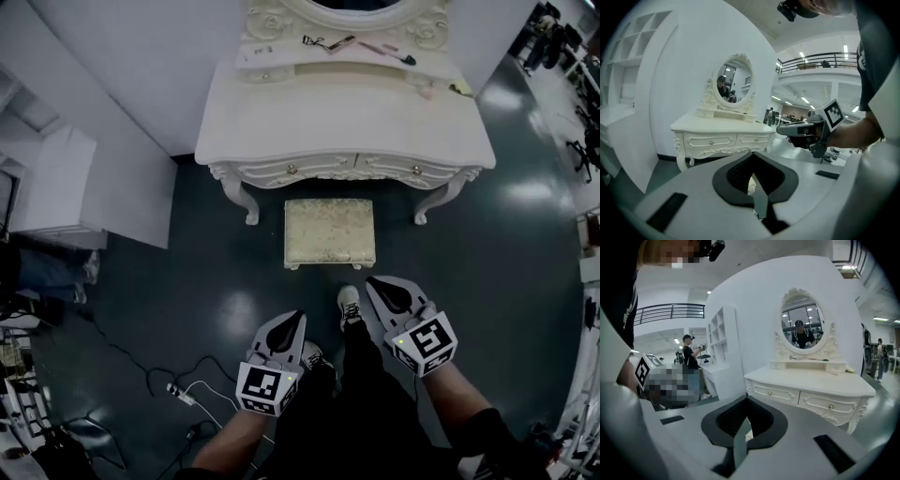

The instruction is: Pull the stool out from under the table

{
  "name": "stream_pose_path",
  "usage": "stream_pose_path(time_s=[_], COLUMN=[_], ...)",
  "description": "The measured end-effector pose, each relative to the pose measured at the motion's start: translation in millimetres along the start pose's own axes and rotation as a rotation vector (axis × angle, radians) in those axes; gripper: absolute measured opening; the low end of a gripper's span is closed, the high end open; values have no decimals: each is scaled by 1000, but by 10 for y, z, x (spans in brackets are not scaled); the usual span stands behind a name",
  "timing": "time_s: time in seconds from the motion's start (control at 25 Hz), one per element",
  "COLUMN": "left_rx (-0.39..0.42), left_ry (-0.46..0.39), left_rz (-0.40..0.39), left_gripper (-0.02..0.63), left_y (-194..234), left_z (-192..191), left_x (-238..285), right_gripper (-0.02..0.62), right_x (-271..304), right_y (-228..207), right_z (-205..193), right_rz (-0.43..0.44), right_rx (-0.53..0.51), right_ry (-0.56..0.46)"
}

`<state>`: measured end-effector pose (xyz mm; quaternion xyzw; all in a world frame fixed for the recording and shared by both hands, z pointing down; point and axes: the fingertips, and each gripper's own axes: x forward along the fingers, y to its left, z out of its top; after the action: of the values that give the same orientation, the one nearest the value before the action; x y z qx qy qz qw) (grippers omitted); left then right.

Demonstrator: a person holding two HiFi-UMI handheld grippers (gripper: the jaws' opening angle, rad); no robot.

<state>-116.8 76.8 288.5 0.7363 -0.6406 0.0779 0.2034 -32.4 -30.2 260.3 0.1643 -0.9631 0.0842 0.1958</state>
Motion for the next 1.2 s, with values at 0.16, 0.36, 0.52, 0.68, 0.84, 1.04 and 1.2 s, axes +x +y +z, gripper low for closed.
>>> stream_pose_path(time_s=[0.16,0.36,0.52,0.68,0.84,1.04,1.2], left_rx=[27,-8,-39,-61,-88,-102,-95], left_ry=[1,3,-6,-19,-29,-6,6], left_rz=[-17,-22,0,56,75,45,18], left_gripper=[8,8,8,8,8,8,8], left_y=[-339,-668,-945,-1226,-1664,-2282,-2717], left_z=[177,184,199,199,195,61,9], left_x=[-454,-701,-801,-756,-656,-418,-317], right_gripper=[28,28,28,28,28,28,27], right_x=[-461,-870,-1169,-1501,-1907,-2299,-2590], right_y=[343,676,867,830,683,395,307], right_z=[202,246,230,141,-60,-331,-473], right_rz=[-16,13,75,130,167,189,208], right_rx=[6,0,-7,-20,-37,7,63], right_ry=[-20,-41,-39,-32,-19,-20,-15])
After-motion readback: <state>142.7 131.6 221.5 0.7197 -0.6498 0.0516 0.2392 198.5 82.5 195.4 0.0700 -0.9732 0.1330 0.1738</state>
